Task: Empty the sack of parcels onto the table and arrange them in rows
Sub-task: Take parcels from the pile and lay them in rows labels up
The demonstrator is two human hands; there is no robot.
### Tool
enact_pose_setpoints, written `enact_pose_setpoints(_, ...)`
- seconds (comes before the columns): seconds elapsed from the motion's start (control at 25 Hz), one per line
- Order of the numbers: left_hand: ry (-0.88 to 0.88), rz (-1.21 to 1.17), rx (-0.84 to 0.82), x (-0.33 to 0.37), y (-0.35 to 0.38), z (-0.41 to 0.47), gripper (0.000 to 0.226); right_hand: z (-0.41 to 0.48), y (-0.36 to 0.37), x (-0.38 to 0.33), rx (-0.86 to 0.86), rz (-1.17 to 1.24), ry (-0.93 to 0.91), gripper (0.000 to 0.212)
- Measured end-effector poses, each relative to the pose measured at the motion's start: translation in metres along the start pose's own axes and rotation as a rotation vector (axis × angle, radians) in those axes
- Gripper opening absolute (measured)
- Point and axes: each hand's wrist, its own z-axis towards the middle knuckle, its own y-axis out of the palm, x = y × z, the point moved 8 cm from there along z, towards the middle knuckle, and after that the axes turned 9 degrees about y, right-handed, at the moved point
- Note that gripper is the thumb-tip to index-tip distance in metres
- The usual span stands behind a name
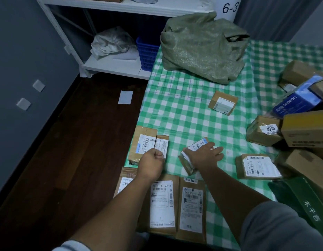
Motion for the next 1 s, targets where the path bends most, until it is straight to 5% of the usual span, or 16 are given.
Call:
enact_pose_setpoints(0.52, -0.069, -0.073, -0.082, -0.024, 0.01, -0.001, 0.01, 0.003, 0.007, -0.008, -0.1, 0.019, 0.024, 0.106)
enact_pose_setpoints(1.0, -0.052, 0.006, -0.062, -0.024, 0.002, -0.003, 0.012, -0.04, 0.042, -0.044, -0.229, 0.034, -0.281, 0.099)
